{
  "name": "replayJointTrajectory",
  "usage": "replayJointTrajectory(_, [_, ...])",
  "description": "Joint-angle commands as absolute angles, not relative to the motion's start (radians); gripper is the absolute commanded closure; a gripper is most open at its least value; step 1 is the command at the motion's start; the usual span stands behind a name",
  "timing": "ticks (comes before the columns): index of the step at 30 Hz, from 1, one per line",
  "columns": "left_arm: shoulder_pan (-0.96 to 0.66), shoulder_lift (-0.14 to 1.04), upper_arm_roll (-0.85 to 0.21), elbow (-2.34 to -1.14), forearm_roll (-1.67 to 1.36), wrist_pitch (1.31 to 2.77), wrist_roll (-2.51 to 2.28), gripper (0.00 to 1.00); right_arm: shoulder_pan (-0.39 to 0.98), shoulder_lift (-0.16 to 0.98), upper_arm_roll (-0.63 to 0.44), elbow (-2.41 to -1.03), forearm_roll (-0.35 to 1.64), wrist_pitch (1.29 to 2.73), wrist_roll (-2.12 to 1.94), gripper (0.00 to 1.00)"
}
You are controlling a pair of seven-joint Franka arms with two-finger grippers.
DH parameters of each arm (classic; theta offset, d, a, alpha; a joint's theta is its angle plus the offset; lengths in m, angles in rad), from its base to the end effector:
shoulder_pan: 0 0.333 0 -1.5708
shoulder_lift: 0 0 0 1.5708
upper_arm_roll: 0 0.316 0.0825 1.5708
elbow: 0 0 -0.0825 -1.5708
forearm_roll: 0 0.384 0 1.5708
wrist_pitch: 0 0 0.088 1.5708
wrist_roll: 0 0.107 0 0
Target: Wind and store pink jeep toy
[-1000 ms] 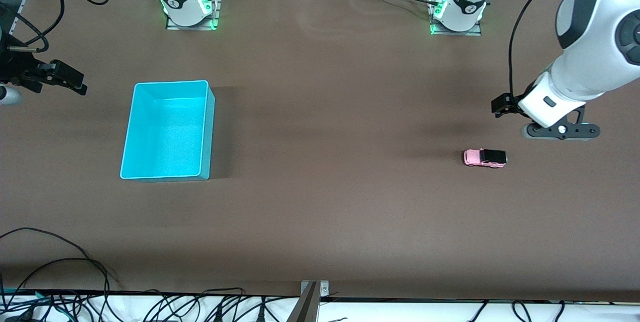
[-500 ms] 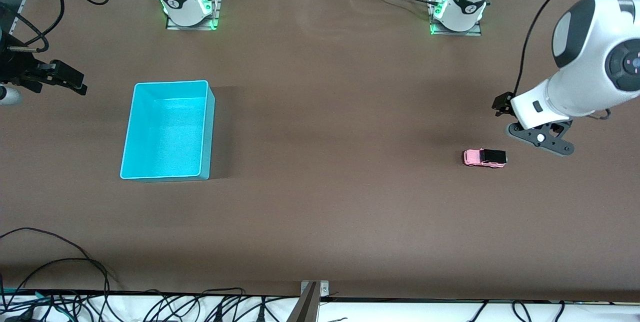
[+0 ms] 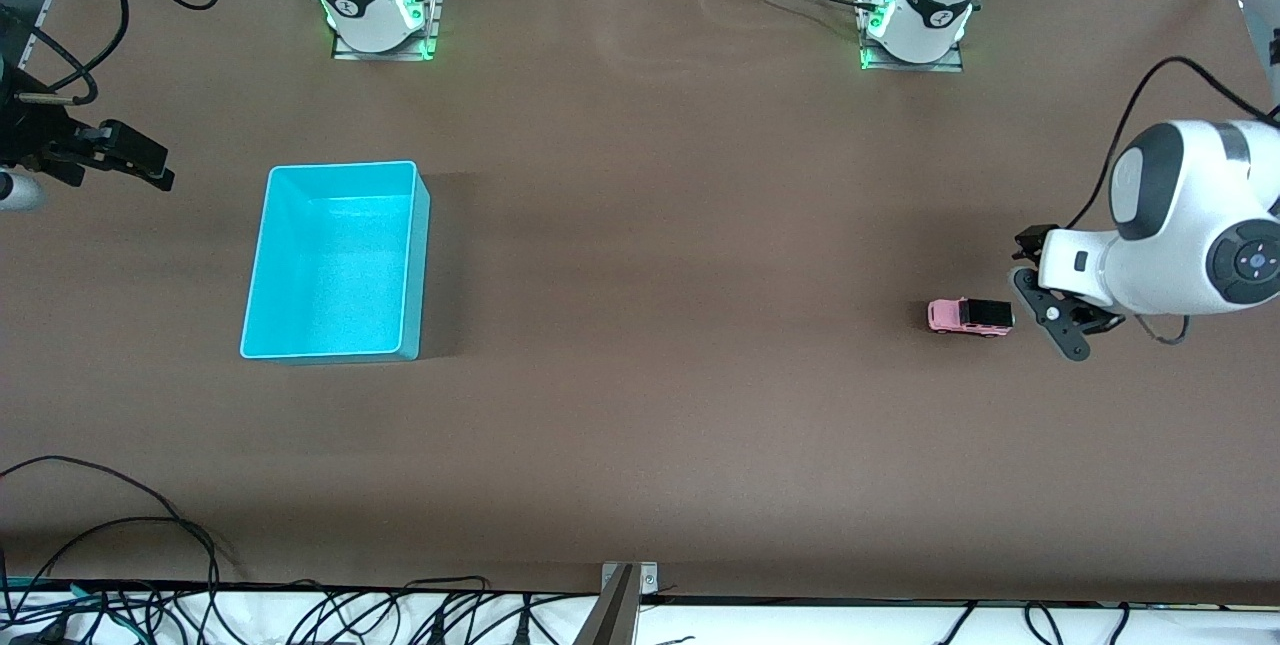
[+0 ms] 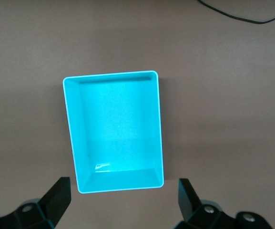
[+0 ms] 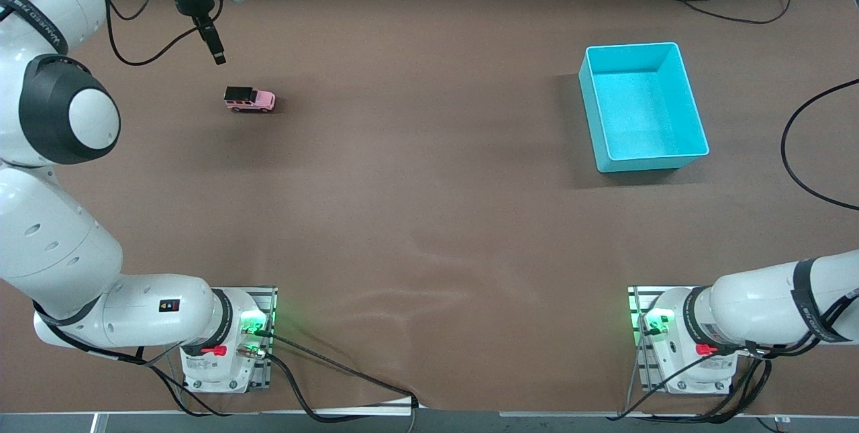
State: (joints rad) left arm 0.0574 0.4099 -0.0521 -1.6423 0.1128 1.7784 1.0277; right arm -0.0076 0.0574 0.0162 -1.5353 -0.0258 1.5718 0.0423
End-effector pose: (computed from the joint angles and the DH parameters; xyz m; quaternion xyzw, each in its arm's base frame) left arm 0.6361 0.0164 0.3591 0.8542 -0.5001 -0.1392 0.0302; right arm 0.5720 0.0019 0.6090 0.9997 -0.0167 -0.0101 0.0127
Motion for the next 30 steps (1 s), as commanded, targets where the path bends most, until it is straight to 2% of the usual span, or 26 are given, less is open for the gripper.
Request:
replayJointTrajectory(1, [0.071,0.460,-0.058,-1.649,0.129,1.864,1.258,0.00,-0.009,0.043,0.018,-1.548,-0.038,1.566,0.051,0.00])
replayJointTrajectory(16, [0.090,0.453,-0.058,-1.914,0.192,2.276,1.479,0.00,-0.009,0.043,0.018,-1.548,-0.038,1.566,0.051,0.00])
replayJointTrajectory(30, [0.103,0.460,-0.058,-2.060,0.201,2.480,1.480,0.00,-0.009,0.043,0.018,-1.548,-0.038,1.566,0.049,0.00])
